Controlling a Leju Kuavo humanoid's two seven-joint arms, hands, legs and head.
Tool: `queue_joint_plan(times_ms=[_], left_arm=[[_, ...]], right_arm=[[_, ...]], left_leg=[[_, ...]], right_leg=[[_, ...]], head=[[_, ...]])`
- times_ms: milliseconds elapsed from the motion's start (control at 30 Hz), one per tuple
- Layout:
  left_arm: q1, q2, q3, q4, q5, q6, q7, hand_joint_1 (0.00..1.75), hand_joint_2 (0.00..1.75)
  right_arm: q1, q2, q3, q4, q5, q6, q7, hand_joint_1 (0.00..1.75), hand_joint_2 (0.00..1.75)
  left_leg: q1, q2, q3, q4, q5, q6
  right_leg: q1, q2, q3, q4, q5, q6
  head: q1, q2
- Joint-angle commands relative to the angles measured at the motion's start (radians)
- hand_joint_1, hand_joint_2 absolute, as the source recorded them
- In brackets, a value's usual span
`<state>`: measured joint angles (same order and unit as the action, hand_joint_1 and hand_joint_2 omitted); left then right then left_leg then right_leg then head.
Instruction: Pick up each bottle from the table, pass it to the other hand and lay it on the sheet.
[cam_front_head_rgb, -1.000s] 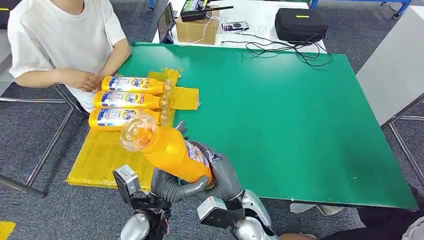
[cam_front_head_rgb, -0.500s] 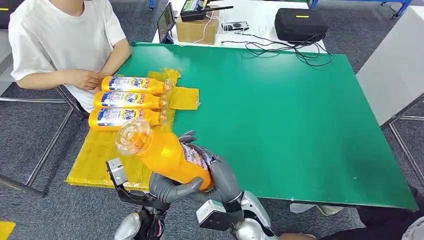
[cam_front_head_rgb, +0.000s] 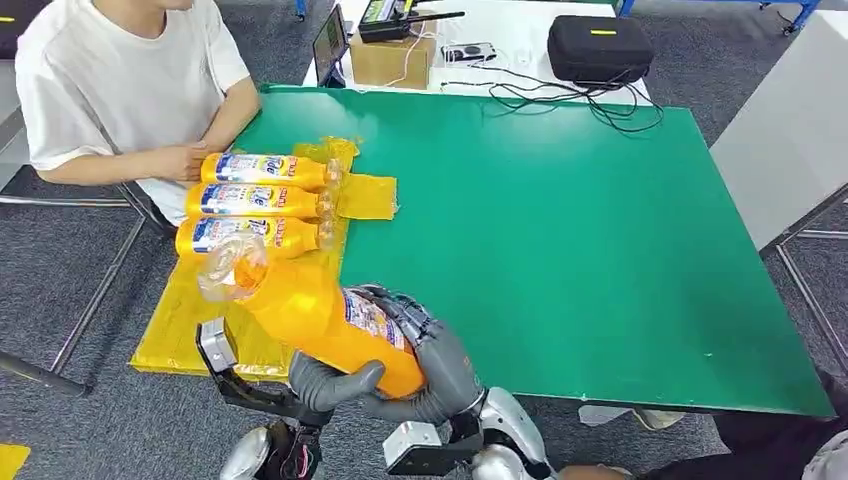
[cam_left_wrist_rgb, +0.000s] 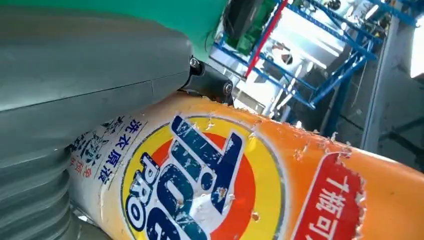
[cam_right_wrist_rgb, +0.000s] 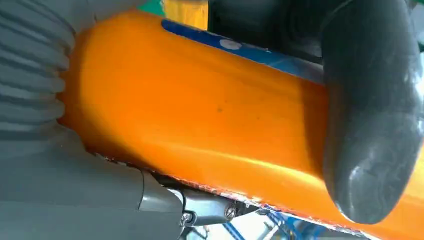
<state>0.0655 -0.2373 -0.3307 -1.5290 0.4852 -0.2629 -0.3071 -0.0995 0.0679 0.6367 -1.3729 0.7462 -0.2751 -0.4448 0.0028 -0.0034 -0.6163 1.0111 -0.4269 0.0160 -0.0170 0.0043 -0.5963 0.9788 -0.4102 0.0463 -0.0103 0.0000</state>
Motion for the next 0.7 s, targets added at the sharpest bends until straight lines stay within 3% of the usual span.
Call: queue_joint_plan(times_ms=[33,67,133,233,267,700], left_arm=[[-0.08,-0.019,0.027,-0.016,-0.078,0.04,-0.038,1.75,1.75],[-0.092,-0.016,0.034,-0.01,-0.142,0.095,-0.041,1.75,1.75],[-0.154,-0.011,0.057,0.05,-0.416,0.361,-0.072,1.75,1.75],[-0.247,-0.007,0.121,0.155,-0.475,0.436,-0.078,1.75,1.75],[-0.28,0.007,0.138,0.191,-0.593,0.526,-0.107,1.75,1.75],[-0.458,0.101,0.228,0.51,-1.116,0.714,-0.042,1.75,1.75]], right_arm=[[0.044,-0.011,-0.002,0.059,0.066,-0.09,0.033,0.0,0.0],[0.048,-0.008,0.001,0.042,0.093,-0.127,0.032,0.0,0.0],[0.046,-0.001,0.021,0.008,0.123,-0.198,0.035,0.0,0.0],[0.012,0.005,0.06,0.005,0.115,-0.211,0.036,0.0,0.0],[-0.005,0.008,0.071,0.018,0.093,-0.196,0.035,0.0,0.0],[-0.056,0.022,0.072,0.077,0.04,-0.178,0.002,0.0,0.0]], left_leg=[[0.001,-0.005,0.003,0.0,0.0,-0.001],[0.001,-0.005,0.002,0.0,0.0,-0.001],[0.001,-0.003,0.001,0.0,0.0,-0.001],[0.001,-0.005,0.003,0.0,0.0,-0.001],[0.001,-0.003,0.002,0.0,0.001,-0.001],[0.001,-0.001,0.006,-0.002,0.001,-0.002]], right_leg=[[0.002,-0.006,0.005,-0.001,-0.002,-0.002],[0.001,-0.005,0.003,-0.001,-0.001,-0.001],[0.001,-0.004,0.003,-0.001,-0.001,-0.001],[0.002,-0.006,0.005,0.0,-0.002,-0.002],[0.001,-0.004,0.004,0.0,-0.001,-0.002],[0.001,-0.002,0.007,-0.001,0.0,-0.002]], head=[[0.0,0.0],[0.0,0.0],[0.0,0.0],[0.001,0.0],[0.001,0.0],[0.001,0.0]])
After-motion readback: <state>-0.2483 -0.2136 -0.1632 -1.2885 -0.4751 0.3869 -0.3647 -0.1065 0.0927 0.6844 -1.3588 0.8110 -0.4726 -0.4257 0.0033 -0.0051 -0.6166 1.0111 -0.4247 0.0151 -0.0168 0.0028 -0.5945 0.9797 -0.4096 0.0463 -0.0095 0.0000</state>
